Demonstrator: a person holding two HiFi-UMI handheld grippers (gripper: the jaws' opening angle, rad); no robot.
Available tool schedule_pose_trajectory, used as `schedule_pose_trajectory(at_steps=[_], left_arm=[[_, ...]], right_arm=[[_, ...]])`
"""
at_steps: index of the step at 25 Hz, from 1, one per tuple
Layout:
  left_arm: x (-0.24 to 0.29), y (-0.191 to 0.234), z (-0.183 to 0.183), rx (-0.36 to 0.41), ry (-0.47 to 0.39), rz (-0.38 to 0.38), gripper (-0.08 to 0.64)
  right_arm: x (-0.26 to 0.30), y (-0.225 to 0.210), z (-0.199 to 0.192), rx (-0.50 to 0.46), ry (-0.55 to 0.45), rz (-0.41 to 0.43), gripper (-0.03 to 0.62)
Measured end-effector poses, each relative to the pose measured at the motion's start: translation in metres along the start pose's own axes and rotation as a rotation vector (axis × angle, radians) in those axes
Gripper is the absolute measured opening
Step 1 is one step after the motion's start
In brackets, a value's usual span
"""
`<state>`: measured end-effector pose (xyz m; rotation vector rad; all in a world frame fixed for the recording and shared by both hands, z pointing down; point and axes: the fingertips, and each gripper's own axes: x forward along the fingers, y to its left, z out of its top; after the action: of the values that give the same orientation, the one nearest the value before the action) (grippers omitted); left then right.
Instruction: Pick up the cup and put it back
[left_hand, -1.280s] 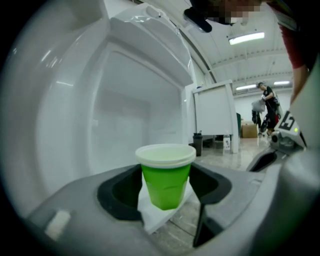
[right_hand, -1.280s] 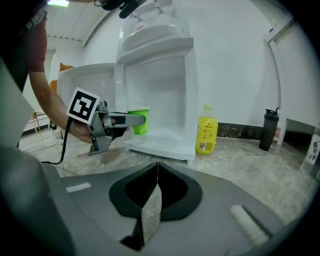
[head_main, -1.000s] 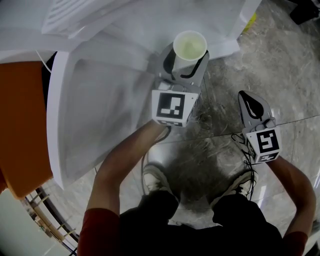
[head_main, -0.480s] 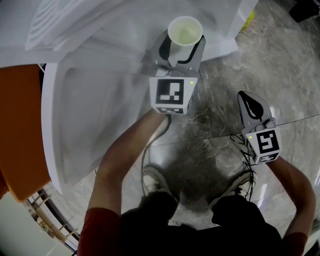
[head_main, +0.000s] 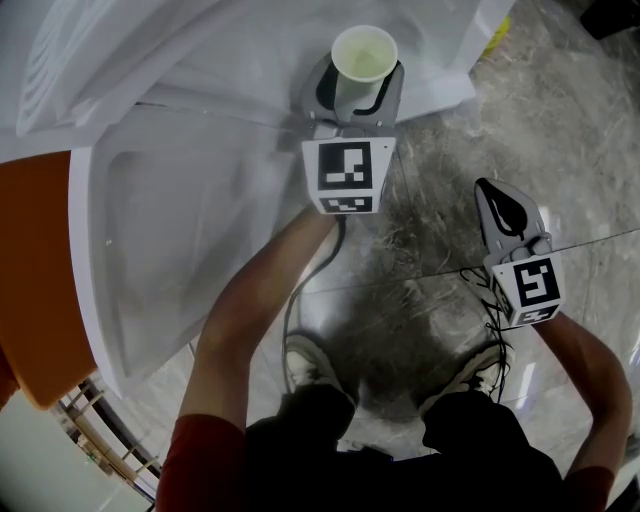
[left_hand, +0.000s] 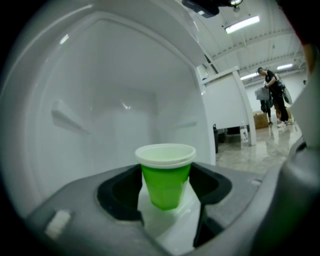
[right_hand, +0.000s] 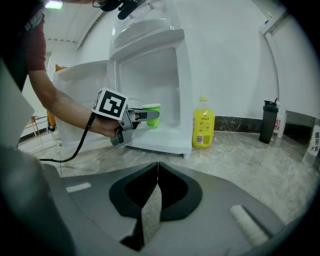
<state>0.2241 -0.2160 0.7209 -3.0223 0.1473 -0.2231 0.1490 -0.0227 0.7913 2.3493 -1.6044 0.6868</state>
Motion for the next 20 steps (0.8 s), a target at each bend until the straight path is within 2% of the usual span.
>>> schedule_pose_trajectory(at_steps=[5, 20], left_arm=[[0.003, 0.004, -0.005, 0.019, 0.004, 0.023, 0.293], [0.011, -0.003, -0.014, 0.074, 0.091, 0.012, 0.324]], right_arm=[[0.002, -0.007, 0.005, 0.024, -0.025, -0.02, 0.003], [0.0, -0.006, 0.001, 0.019, 0.007, -0.01, 0.002]])
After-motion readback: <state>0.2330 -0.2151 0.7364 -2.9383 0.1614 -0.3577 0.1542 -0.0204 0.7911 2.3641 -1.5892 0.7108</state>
